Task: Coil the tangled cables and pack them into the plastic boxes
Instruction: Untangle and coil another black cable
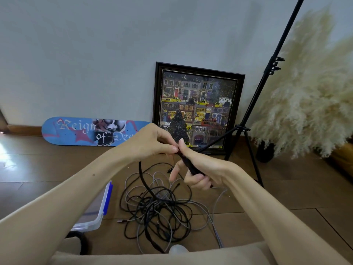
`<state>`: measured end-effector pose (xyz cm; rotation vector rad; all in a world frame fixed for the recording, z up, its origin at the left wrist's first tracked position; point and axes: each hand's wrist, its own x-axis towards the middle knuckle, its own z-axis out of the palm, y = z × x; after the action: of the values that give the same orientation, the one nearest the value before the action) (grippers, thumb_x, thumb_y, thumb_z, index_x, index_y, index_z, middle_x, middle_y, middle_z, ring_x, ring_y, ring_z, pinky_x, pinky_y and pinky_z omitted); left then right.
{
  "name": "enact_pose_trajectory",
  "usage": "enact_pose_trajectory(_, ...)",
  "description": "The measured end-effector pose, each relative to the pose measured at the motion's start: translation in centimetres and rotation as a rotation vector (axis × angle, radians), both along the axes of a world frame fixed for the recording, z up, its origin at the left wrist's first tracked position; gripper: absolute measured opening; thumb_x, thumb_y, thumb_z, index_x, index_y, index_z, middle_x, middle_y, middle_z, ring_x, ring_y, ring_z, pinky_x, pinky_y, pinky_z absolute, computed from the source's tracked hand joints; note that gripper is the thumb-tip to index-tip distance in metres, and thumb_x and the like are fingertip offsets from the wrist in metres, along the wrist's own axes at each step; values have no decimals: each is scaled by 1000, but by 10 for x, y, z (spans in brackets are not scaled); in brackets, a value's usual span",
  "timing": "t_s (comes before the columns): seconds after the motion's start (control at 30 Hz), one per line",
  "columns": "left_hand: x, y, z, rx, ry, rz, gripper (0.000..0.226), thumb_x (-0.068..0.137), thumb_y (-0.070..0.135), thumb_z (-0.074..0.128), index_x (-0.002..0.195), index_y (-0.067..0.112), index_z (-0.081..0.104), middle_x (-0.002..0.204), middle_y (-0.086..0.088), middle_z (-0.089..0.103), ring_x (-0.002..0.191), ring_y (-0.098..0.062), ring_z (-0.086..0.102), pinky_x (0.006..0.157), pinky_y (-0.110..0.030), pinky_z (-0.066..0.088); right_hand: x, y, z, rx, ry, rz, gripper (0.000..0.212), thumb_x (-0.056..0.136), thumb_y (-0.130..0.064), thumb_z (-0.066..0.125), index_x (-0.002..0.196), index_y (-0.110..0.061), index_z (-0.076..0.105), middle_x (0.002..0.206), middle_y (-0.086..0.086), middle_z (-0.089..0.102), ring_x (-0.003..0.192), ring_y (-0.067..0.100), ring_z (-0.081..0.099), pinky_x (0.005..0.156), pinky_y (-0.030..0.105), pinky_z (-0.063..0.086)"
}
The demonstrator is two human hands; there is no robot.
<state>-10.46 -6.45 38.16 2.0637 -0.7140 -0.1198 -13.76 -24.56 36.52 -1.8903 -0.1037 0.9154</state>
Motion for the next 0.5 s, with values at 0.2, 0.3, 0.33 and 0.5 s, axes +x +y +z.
enact_pose_trajectory(0.2,0,-1,-1,-151,104,-41,5,77,14,73,81,11,71,74,-13,69,57,-2,58,56,-8,42,-4,-7,2,321,189,141,38,93,-45,47,80,-12,63,36,-12,28,27,-2,21,30,10,14)
enact_pose_trajectory(0.3,-1,-10,-10,-301,275,1,24,68,29,72,83,11,69,63,-5,56,42,-5,34,42,-14,23,-1,-14,3,612,344,156,22,88,-31,63,80,-11,67,36,-12,34,26,-3,29,27,11,23)
enact_pose_trajectory(0.33,-1,-14,-13,-350,319,13,24,68,31,70,83,12,69,59,-3,53,42,-6,29,43,-16,19,0,-16,3,699,387,166,21,87,-30,64,82,-10,67,36,-11,32,26,-1,28,28,11,25)
enact_pose_trajectory(0.5,3,-31,-28,-595,457,99,10,80,19,63,85,12,68,51,8,51,43,-3,30,38,-12,20,6,-17,0,1029,490,97,30,99,-23,49,94,4,61,44,-2,31,32,11,29,35,18,30)
